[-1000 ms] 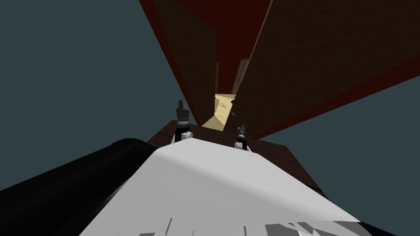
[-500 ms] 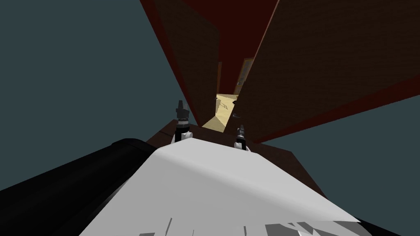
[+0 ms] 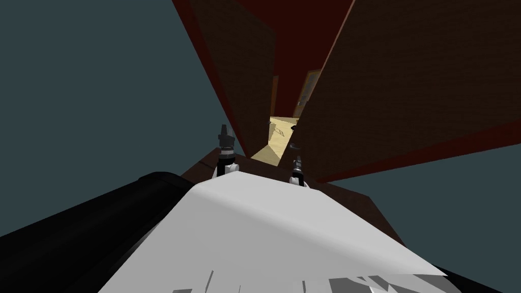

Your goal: Push the door open

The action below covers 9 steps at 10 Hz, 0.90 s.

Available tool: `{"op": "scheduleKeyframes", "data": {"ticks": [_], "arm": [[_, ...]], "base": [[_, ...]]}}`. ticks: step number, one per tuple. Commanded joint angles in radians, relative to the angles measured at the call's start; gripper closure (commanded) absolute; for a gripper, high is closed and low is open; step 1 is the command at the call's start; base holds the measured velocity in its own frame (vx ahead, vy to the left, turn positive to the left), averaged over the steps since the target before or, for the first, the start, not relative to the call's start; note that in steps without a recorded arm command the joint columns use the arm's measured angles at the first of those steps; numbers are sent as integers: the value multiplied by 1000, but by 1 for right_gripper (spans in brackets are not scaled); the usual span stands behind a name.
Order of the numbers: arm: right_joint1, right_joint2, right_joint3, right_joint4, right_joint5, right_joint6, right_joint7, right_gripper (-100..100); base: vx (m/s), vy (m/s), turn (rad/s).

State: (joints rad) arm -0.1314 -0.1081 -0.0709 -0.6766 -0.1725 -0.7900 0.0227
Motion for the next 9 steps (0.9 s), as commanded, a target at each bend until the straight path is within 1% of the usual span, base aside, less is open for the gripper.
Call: {"op": "scheduleKeyframes", "data": {"ticks": [1,2,3,4,5,7,9], "arm": [[-13,-1,0,34,-4,-5,1,-100],[-23,0,0,59,-7,-10,2,-100],[-28,0,0,71,-8,-13,2,-100],[-21,2,0,53,-6,-6,4,-100],[-22,1,-3,57,-8,-7,5,-100],[-23,1,-5,59,-9,-8,6,-100],[-24,0,-9,63,-11,-9,7,-100]], "base": [[83,-40,82],[94,-48,105],[77,-31,63],[30,-11,9],[108,-8,21],[183,-17,22],[191,-58,26]]}}
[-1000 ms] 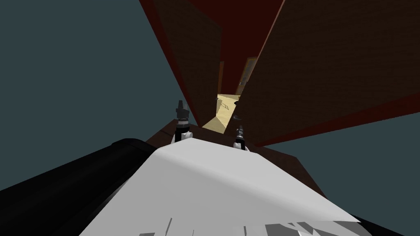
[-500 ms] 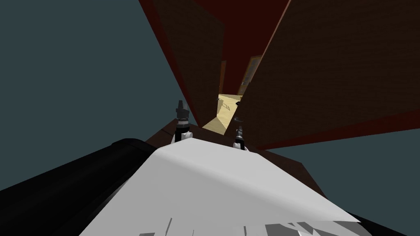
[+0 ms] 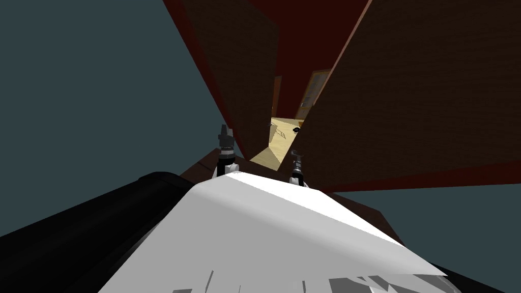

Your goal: Push the door open

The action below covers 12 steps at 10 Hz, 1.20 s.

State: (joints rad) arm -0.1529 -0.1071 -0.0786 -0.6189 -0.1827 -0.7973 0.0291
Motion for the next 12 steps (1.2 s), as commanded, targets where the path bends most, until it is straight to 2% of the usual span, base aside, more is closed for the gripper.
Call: {"op": "scheduleKeyframes", "data": {"ticks": [1,5,6,11,12], "arm": [[-3,-1,-3,7,-2,-3,1,-100],[-6,-1,-7,13,-3,-5,1,-100],[-6,-1,-7,13,-3,-5,1,100],[-6,-1,-7,13,-3,-5,1,100],[-13,-3,-22,13,-12,-6,12,100]], "base": [[200,-58,30],[163,-38,18],[-13,0,-4],[-9,0,4],[119,15,-52]]}}
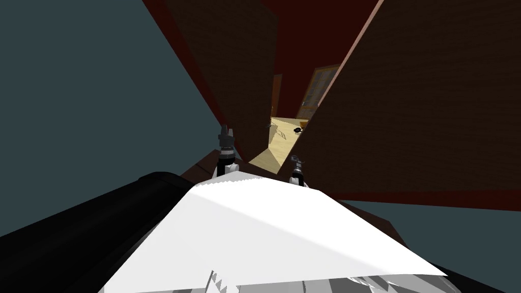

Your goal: Push the door open

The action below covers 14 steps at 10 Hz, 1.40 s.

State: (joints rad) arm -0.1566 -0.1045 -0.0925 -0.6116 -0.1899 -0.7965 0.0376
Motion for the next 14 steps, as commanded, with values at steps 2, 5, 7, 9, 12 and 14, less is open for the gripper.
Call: {"op": "scheduleKeyframes", "data": {"ticks": [2,5,7,9,12,14], "arm": [[-11,-6,-22,8,-12,-9,15,100],[-14,-5,-43,11,-24,-13,33,100],[-17,-3,-63,15,-35,-16,49,100],[-20,-1,-84,18,-48,-20,67,100],[-24,2,-107,22,-61,-24,87,100],[-28,7,-131,26,-74,-28,106,100]], "base": [[165,14,-50],[159,1,-30],[189,2,-61],[187,31,-74],[177,4,-56],[114,2,-45]]}}
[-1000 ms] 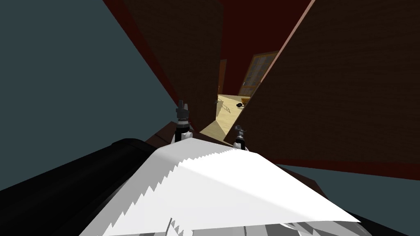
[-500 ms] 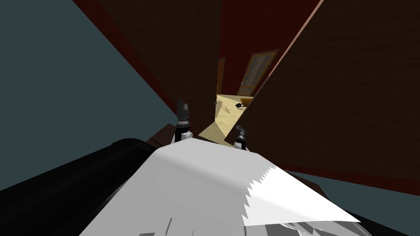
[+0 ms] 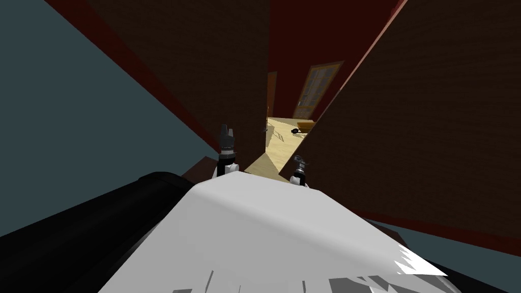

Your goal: Push the door open

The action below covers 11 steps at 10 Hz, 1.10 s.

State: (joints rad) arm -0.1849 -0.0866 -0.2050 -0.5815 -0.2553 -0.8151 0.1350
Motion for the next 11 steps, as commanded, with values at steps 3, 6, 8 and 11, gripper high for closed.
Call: {"op": "scheduleKeyframes", "data": {"ticks": [3,6,8,11], "arm": [[-5,-2,-53,2,-28,-15,38,100],[-10,9,-86,7,-47,-21,65,100],[-12,18,-105,11,-58,-24,81,100],[-17,36,-134,16,-75,-29,106,100]], "base": [[207,19,-88],[203,20,-85],[189,12,-64],[202,10,-82]]}}
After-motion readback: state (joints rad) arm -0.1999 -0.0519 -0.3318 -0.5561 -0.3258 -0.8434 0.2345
